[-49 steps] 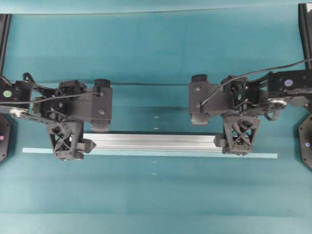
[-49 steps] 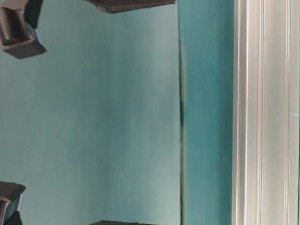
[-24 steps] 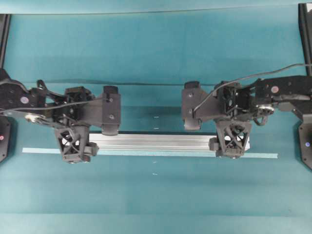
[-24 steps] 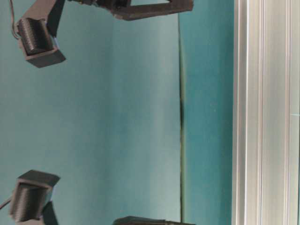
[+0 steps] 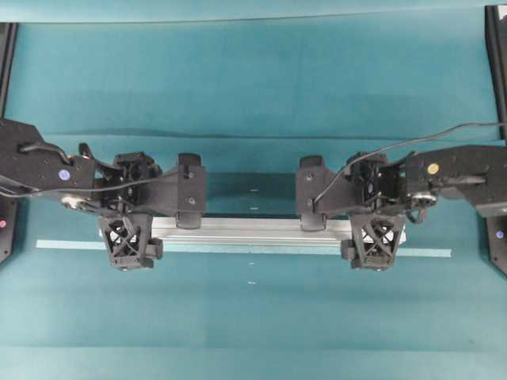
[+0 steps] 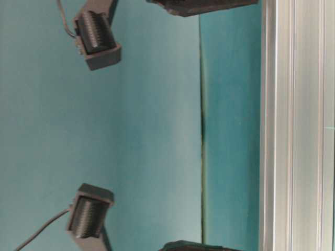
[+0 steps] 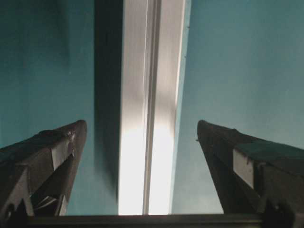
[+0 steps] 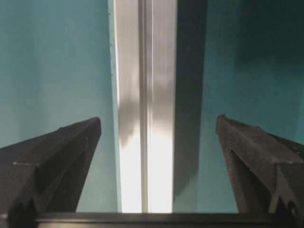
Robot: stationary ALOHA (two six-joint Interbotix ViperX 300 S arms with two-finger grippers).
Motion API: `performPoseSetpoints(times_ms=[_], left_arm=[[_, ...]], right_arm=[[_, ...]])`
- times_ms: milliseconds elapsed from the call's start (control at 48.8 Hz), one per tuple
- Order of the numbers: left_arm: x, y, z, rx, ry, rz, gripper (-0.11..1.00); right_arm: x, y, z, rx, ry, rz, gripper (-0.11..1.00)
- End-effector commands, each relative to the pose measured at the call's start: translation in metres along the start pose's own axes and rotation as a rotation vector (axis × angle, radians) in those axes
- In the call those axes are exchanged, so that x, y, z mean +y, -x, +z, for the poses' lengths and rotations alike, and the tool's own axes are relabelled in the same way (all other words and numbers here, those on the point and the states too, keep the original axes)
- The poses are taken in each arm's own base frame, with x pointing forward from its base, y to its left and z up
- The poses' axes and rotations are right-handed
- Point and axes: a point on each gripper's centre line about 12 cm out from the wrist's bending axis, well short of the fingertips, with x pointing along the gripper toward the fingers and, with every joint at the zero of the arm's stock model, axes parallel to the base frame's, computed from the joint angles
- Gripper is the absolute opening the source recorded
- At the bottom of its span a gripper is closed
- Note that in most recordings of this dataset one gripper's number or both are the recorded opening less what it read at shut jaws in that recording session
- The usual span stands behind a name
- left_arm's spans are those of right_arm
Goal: Lift the metal rail with both hands.
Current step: 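Lower both open grippers down around the rail near each end, then close both grippers on the rail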
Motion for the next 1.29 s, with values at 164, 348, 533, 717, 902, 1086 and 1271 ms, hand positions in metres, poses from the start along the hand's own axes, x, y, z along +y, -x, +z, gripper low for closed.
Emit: performPoseSetpoints(times_ms=[164, 348, 533, 717, 902, 1086, 1271], left_arm=[[0.002, -0.022, 0.000, -0.006, 0.005, 0.001, 0.99], [0.002, -0.036, -0.005, 0.002, 0.012, 0.001, 0.99], [0.002, -0.042, -0.009, -0.009, 0.014, -0.001, 0.99], [0.003, -0.045, -0.014, -0.003, 0.020, 0.000, 0.99], [0.005, -0.046, -0.017, -0.004, 0.021, 0.001, 0.99], [0.004, -0.046, -0.013, -0.034, 0.024, -0.001, 0.98], [0.002, -0.045, -0.010, -0.059, 0.023, -0.005, 0.77]], right_arm=[[0.001, -0.018, -0.002, 0.008, -0.003, 0.004, 0.99], [0.000, -0.031, -0.008, 0.012, -0.012, 0.000, 0.99], [0.000, -0.035, -0.009, 0.003, -0.012, -0.002, 0.99], [-0.001, -0.038, -0.012, 0.005, -0.014, -0.004, 0.99], [-0.004, -0.041, -0.015, 0.003, -0.024, -0.008, 0.99], [-0.007, -0.041, -0.015, 0.002, -0.027, -0.012, 0.99], [-0.006, -0.041, -0.017, 0.010, -0.030, -0.008, 0.88]])
